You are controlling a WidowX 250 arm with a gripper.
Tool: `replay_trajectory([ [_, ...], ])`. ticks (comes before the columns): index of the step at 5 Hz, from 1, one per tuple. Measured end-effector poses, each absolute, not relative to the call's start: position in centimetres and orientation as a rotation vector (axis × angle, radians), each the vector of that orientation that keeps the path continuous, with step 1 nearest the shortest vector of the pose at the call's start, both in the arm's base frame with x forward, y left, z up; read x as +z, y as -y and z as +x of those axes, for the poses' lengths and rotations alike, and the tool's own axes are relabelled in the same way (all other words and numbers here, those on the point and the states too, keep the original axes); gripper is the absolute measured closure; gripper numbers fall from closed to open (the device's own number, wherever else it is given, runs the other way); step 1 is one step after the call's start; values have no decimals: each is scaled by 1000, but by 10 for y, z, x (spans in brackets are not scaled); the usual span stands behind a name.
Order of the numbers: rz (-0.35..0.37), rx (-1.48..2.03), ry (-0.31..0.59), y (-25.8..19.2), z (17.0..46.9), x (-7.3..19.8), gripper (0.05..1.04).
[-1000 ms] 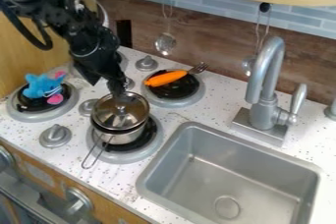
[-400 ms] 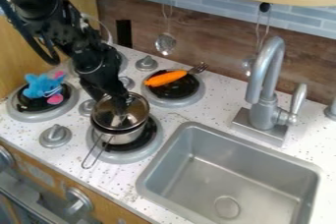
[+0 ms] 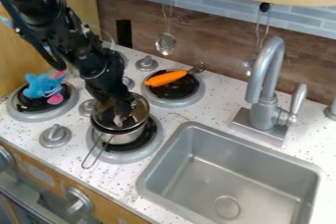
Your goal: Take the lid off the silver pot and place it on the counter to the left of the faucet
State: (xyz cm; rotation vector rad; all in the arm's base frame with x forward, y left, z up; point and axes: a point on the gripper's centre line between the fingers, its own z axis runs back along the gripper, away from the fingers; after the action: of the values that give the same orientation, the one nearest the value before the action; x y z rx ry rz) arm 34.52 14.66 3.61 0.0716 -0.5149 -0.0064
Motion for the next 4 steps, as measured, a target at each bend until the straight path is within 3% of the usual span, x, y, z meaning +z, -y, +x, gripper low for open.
replay_trajectory([
  [1,58,-17,534,-144,348,34,138],
  [3,85,-40,551,-146,352,33,713],
  [4,90,-35,555,-147,353,33,772],
])
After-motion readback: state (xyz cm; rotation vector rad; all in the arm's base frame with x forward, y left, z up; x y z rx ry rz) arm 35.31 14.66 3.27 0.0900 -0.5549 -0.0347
